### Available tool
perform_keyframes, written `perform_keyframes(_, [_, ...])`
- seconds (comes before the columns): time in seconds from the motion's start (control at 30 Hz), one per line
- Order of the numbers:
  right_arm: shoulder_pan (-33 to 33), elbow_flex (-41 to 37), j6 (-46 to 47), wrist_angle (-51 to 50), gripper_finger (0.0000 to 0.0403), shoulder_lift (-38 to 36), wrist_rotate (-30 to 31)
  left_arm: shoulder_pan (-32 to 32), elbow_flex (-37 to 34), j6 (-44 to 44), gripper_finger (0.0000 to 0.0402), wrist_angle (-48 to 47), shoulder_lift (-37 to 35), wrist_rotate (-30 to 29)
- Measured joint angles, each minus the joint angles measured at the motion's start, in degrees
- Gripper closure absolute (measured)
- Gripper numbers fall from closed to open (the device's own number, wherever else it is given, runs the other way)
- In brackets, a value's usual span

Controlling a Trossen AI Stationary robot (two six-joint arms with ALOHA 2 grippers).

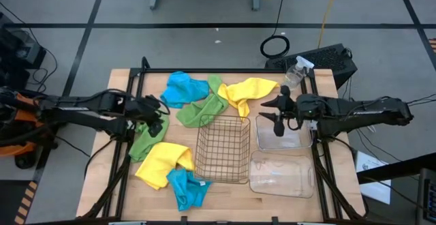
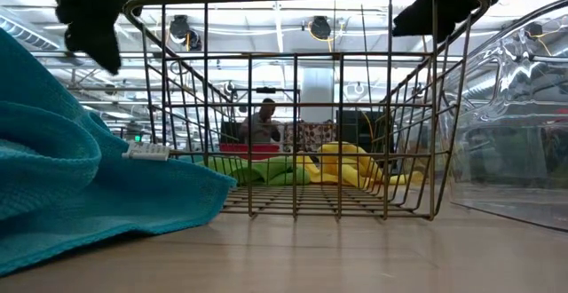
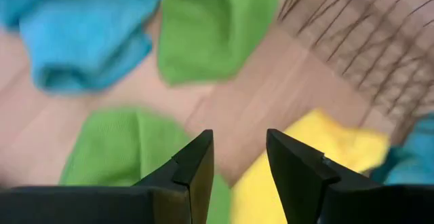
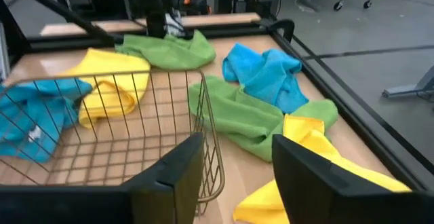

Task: Sort microfiber towel by color & place in baskets
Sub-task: Put the left green microfiber cloth into the top transparent bin

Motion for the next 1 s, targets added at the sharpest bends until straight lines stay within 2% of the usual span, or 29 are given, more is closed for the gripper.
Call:
perform_keyframes(0.17, [0.0,0.0,-0.02,0.09,0.0218,2.16,-0.01,0.0,0.0,-1.66,0.0259,-2.53,5.12,1.81])
perform_keyframes(0.27, [0.0,0.0,-0.04,0.36,0.0216,2.73,0.0,0.0,0.0,-1.69,0.0243,-3.28,8.96,2.28])
perform_keyframes(0.37, [0.0,0.0,-0.26,0.39,0.0215,2.78,0.0,0.0,0.0,-1.55,0.0203,-3.38,12.79,1.55])
perform_keyframes(0.53, [0.0,-0.01,-1.36,-0.03,0.0215,2.78,-0.02,0.0,-0.01,-0.88,0.0123,-3.34,19.12,-3.3])
perform_keyframes(0.63, [0.0,-0.02,-1.55,-1.06,0.0215,2.78,0.0,0.02,-0.9,-0.71,0.0094,-2.36,22.61,-3.73])
perform_keyframes(0.83, [0.0,-0.02,-1.74,-2.61,0.0215,2.78,-0.02,0.82,-5.63,-0.73,0.0092,4.08,26.81,-1.05])
perform_keyframes(1.0, [0.0,-0.02,-0.3,-4.97,0.0215,2.78,-0.11,1.85,-8.66,-1.57,0.0103,6.59,27.1,0.66])
